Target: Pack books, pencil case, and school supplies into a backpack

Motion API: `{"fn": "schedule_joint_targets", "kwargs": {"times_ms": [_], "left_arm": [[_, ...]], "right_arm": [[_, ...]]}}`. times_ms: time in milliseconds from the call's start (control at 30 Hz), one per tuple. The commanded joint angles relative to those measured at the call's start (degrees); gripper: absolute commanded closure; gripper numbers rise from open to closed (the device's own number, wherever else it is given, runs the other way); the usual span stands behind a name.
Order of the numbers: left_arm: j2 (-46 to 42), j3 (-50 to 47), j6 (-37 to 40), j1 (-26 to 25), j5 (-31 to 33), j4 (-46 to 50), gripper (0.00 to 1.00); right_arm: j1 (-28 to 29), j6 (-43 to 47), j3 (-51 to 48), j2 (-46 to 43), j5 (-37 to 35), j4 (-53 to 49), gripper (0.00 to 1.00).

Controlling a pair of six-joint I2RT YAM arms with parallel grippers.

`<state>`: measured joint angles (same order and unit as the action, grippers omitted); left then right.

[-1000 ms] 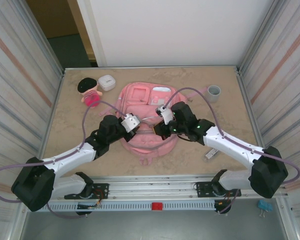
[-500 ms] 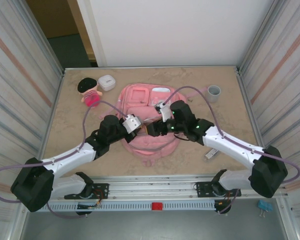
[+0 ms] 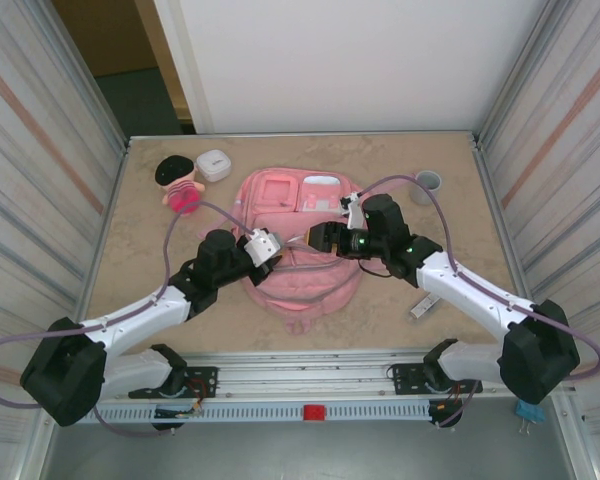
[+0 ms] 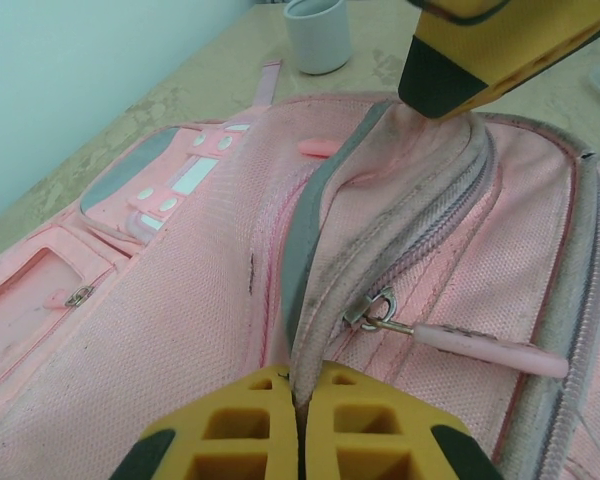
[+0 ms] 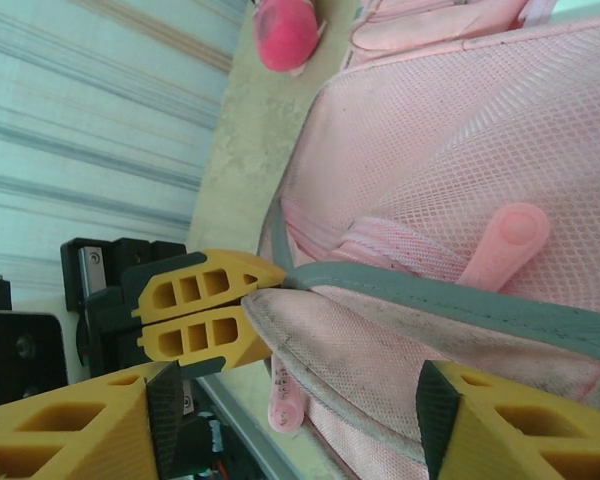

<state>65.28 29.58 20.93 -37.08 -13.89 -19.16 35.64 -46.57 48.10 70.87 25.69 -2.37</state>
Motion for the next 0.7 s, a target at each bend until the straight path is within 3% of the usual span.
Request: {"fn": "schedule_joint_targets", "kwargs": {"times_ms": [0,200,300,467,567,667], "left_arm": [[-3.3,2.1,-2.0,-0.2,-1.1,-7.1,1.0],[-3.2,2.8,-2.2,0.1,-3.5,-5.3,1.0],[-3.8,5.0,-3.8,0.1,-5.7,0.5,1.0],[-4.9,5.1,-4.6,0.7,-7.5,2.2,1.0],[-4.6,5.8,-5.1,2.3,-10.4,3.0,1.0],[-4.3,6.6,-4.2,2.7,-11.0,4.5,1.0]], "right_arm": [[-0.3,-1.9,-0.3,-1.2,-2.6,-1.2,0.34],[3.0,18.2,4.0,-5.9,-12.9,-12.2,0.33],[4.5,33.3,4.9,-6.6,-12.0,-11.7,0.34],[7.1,60.2,3.5,-4.7,-11.2,-10.7,0.33],[7.1,68.9,3.1,-2.4,-9.0,-9.2,0.35],[6.8,72.1,3.6,-0.2,-8.5,-7.0,0.36]]}}
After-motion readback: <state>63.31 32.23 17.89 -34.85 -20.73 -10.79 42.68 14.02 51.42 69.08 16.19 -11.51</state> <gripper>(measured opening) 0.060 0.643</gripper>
